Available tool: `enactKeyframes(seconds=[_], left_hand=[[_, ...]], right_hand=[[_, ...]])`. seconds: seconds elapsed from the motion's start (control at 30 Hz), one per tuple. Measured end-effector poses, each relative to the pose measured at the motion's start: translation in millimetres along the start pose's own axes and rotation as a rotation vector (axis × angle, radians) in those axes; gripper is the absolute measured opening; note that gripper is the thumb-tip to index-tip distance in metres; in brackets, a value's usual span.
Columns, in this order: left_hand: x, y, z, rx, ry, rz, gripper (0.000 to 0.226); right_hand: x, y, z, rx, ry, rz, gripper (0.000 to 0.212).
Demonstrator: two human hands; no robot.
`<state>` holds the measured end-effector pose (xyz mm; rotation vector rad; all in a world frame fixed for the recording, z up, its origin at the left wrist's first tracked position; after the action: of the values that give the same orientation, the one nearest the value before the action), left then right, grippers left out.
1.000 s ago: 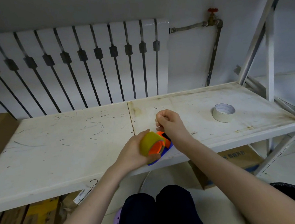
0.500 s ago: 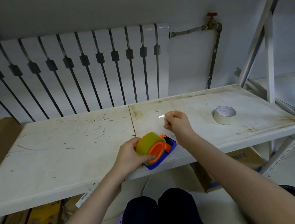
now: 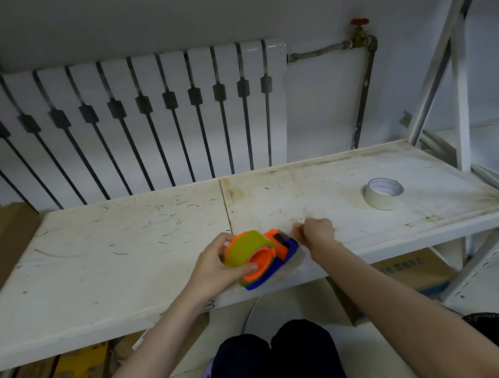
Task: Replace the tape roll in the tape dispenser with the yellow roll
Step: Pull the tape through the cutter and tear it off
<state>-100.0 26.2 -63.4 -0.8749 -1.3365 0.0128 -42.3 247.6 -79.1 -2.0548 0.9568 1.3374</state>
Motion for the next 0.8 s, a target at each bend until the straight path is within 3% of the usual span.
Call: enactKeyframes(seconds=[0.17,0.23,0.3,0.4,0.63,0.8], left_hand=[[13.2,4.2,6.5,0.002,0.069,0.068,0.071],[17.8,1.9,6.4,0.030,0.077,0.100,0.073],[20.5,3.5,6.2,0.022,0.111,0.115,0.070],[18.4,7.4,2.5,0.009,0.110,0.057,0.065],[16.2,6.8,11.1,-0.058,0.074,0.017,0.053],[19.1,8.0,11.8,-0.061,0.075,0.072,0.053]], right_hand=[[-20.8,24.0,-12.5,-0.157,-0.105,0.097,0.035],[-31.3,23.6,-12.1,-0.181,-0.194,-0.016,0.019],[-32.9,18.7,-10.7,-0.154,-0.246,-0.161,0.028],[-31.4,13.5,-11.8,-0.145,-0.274,-0.162,0.035],[-53.2,23.7,-49.8,-0.161,-0.679,-0.281,0.021],[-54.0,28.4,-70.4,-0.225,-0.777,-0.369,0.020]])
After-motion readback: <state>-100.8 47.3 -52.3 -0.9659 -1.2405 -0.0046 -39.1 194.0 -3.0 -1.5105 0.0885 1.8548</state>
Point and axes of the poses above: each hand's wrist, its own z-axis towards the middle knuckle, its own y-axis out of the palm, x = y × z, the point moved 6 cm from there along z, towards the middle knuckle, and after that the axes turned 4 degrees about z, right-handed, at the moved point
